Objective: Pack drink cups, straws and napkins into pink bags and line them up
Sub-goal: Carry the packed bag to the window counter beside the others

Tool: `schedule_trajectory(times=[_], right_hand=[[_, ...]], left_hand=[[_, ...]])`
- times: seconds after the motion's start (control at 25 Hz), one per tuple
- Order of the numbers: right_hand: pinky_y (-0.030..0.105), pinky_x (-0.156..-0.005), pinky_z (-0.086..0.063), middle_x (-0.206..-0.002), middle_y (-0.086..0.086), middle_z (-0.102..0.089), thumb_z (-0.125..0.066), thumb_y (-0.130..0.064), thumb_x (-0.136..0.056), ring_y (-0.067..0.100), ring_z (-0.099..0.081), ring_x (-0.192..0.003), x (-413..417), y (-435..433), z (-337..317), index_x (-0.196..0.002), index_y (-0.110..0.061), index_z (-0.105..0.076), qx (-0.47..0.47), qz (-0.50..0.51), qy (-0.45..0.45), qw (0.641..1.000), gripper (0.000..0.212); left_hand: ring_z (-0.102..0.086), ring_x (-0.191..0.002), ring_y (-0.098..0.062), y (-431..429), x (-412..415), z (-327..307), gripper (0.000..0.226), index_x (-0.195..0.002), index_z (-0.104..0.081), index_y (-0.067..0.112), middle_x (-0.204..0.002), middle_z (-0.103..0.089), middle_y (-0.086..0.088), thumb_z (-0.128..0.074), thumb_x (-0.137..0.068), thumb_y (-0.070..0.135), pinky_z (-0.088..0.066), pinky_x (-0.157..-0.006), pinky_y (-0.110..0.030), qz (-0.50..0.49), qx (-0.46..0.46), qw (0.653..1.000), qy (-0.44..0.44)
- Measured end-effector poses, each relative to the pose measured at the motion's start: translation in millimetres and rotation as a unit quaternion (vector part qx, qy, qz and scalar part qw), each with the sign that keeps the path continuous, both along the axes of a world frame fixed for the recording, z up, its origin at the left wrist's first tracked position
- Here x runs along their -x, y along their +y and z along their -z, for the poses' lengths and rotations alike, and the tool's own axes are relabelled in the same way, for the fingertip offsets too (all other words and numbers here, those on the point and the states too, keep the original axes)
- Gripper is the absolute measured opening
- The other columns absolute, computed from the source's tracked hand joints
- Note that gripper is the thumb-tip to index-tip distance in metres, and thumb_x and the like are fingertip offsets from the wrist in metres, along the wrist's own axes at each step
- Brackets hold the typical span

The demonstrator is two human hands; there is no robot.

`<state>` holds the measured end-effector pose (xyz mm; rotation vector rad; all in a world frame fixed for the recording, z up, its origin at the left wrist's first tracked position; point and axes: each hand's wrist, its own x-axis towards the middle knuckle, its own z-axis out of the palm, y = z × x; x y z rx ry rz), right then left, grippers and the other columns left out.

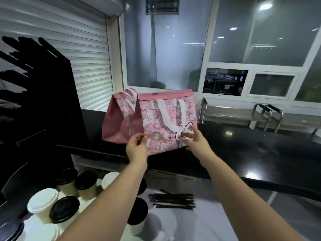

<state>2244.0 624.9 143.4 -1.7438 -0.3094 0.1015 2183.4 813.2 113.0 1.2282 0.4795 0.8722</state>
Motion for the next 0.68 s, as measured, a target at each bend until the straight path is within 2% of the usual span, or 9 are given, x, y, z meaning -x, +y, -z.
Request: schedule_trajectory(times=[0.08, 0.16, 0.28, 0.4, 0.48, 0.52, 0.6, 0.68], right_hand=[[0.037, -0.093, -0.051, -0.129, -0.011, -0.053, -0.069, -0.010, -0.084, 0.010, -0.059, -0.109, -12, 16, 26, -0.143, -0.031, -0.035, -0.011, -0.084, 0.052, 0.995, 0.071], [0.026, -0.089, -0.052, -0.128, -0.014, -0.052, -0.070, -0.007, -0.084, 0.007, -0.059, -0.111, -19, 32, 49, -0.142, -0.028, -0.038, -0.035, -0.110, 0.057, 0.992, 0.069], [0.018, -0.089, -0.046, -0.128, -0.007, -0.054, -0.070, -0.015, -0.086, 0.007, -0.054, -0.117, -25, 46, 64, -0.143, -0.025, -0.038, -0.078, -0.058, 0.043, 0.994, 0.066], [0.026, -0.096, -0.040, -0.138, -0.007, -0.046, -0.074, -0.029, -0.083, 0.010, -0.047, -0.123, -24, 54, 65, -0.136, -0.029, -0.043, -0.071, 0.042, -0.005, 0.997, 0.061], [0.029, -0.095, -0.044, -0.134, -0.006, -0.048, -0.076, -0.032, -0.080, 0.008, -0.049, -0.119, -18, 64, 58, -0.125, -0.030, -0.048, -0.076, 0.073, -0.035, 0.994, 0.053], [0.031, -0.094, -0.047, -0.131, -0.004, -0.050, -0.076, -0.033, -0.079, 0.008, -0.051, -0.115, -14, 71, 54, -0.119, -0.031, -0.050, -0.078, 0.076, -0.045, 0.993, 0.049], [0.037, -0.094, -0.049, -0.123, -0.002, -0.052, -0.077, -0.033, -0.077, 0.011, -0.054, -0.110, -7, 88, 47, -0.115, -0.029, -0.052, -0.063, 0.091, -0.066, 0.992, 0.046], [0.042, -0.095, -0.049, -0.120, -0.001, -0.051, -0.077, -0.034, -0.076, 0.016, -0.054, -0.108, -5, 101, 42, -0.116, -0.026, -0.052, -0.049, 0.117, -0.077, 0.989, 0.048]], left_hand=[[-0.060, -0.077, -0.012, -11, -19, 17, 0.021, -0.078, -0.064, 0.024, -0.079, -0.066, 0.006, -0.066, -0.087, 0.005, -0.047, -0.065, -0.011, 0.002, -0.015, 1.000, 0.027], [-0.065, -0.081, -0.014, -22, -28, 33, 0.020, -0.080, -0.067, 0.025, -0.081, -0.069, 0.007, -0.067, -0.086, 0.006, -0.050, -0.073, -0.019, 0.024, -0.058, 0.997, 0.044], [-0.067, -0.083, 0.000, -21, -30, 44, 0.027, -0.087, -0.069, 0.034, -0.083, -0.072, 0.018, -0.069, -0.085, 0.007, -0.048, -0.072, -0.009, 0.085, -0.138, 0.986, 0.033], [-0.063, -0.088, 0.007, 12, -32, 40, 0.034, -0.095, -0.065, 0.038, -0.093, -0.070, 0.021, -0.070, -0.085, 0.006, -0.044, -0.074, -0.004, 0.047, -0.166, 0.985, -0.002], [-0.063, -0.097, -0.001, 40, -41, 30, 0.040, -0.101, -0.059, 0.038, -0.105, -0.067, 0.014, -0.069, -0.084, 0.003, -0.045, -0.083, -0.012, 0.003, -0.150, 0.989, -0.009], [-0.061, -0.105, -0.007, 52, -49, 24, 0.043, -0.108, -0.056, 0.035, -0.114, -0.065, 0.007, -0.069, -0.085, 0.002, -0.045, -0.090, -0.018, 0.010, -0.143, 0.990, 0.004], [-0.052, -0.124, -0.015, 68, -65, 17, 0.053, -0.131, -0.049, 0.024, -0.135, -0.054, -0.002, -0.069, -0.086, 0.006, -0.041, -0.105, -0.029, 0.086, -0.162, 0.981, 0.063], [-0.046, -0.130, -0.019, 71, -74, 19, 0.061, -0.140, -0.044, 0.017, -0.140, -0.048, -0.005, -0.071, -0.085, 0.017, -0.038, -0.110, -0.040, 0.135, -0.223, 0.960, 0.099]])
